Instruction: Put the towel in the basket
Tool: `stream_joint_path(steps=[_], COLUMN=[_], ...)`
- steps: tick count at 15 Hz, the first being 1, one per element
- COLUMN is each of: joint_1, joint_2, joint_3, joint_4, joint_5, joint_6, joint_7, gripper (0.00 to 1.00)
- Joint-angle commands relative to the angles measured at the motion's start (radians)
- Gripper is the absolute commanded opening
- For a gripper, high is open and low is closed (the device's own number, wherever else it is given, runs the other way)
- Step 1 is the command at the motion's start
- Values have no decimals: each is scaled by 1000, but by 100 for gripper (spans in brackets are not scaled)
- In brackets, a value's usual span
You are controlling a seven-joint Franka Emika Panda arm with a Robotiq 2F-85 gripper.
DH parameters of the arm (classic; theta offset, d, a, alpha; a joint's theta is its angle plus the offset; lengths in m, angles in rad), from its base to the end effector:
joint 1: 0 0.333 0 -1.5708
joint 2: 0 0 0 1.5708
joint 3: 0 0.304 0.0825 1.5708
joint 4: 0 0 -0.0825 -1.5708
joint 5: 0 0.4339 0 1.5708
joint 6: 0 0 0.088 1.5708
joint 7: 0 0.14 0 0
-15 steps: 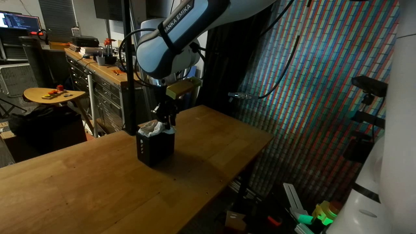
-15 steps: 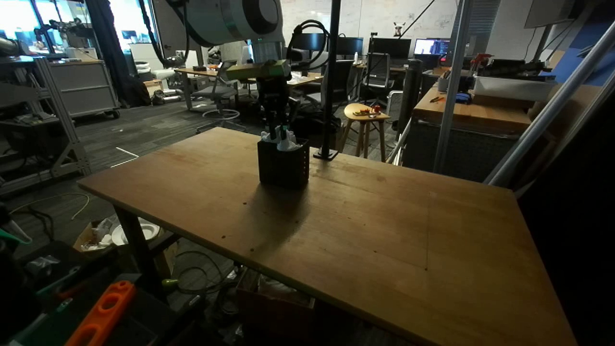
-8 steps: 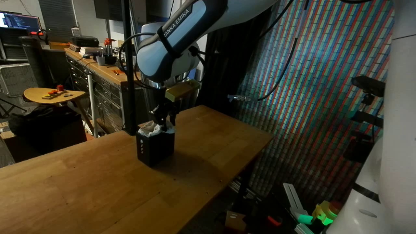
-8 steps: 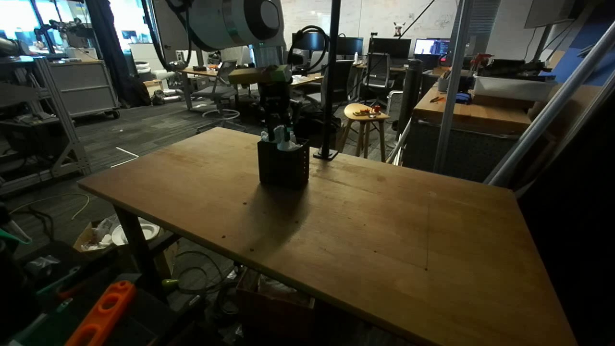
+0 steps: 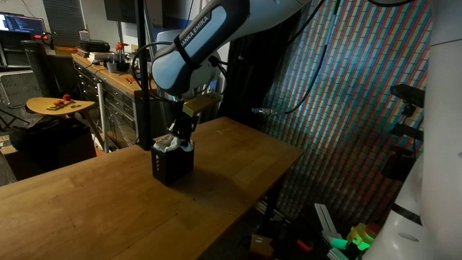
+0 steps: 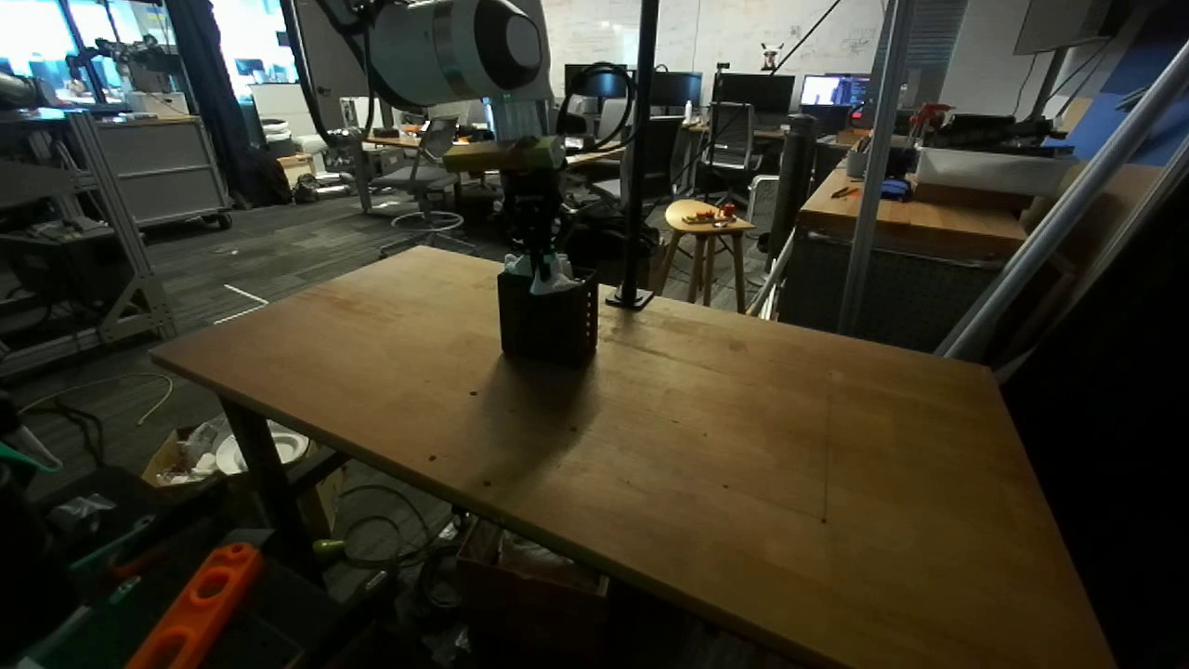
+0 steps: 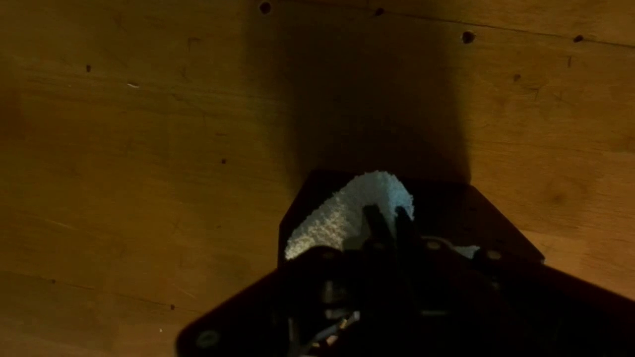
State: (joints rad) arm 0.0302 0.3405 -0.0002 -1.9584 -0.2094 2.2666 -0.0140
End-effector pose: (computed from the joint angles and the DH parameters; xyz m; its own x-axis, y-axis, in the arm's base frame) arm 0.6423 0.0087 0.2229 0.9833 0.1765 -0.0449 0.1814 -0.9712 0.1546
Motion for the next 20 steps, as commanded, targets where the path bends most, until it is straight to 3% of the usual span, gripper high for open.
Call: stream_joint_path(steps=[1,9,20], joint_1=[7,19,-3], joint_2=[-11,60,168], joint_3=[-1,31,66], joint_4=[26,166,202], joint_5=[-5,9,81], joint_6=[-3,-9,18], joint_7=[-4,-72,-154], gripper=[7,8,9])
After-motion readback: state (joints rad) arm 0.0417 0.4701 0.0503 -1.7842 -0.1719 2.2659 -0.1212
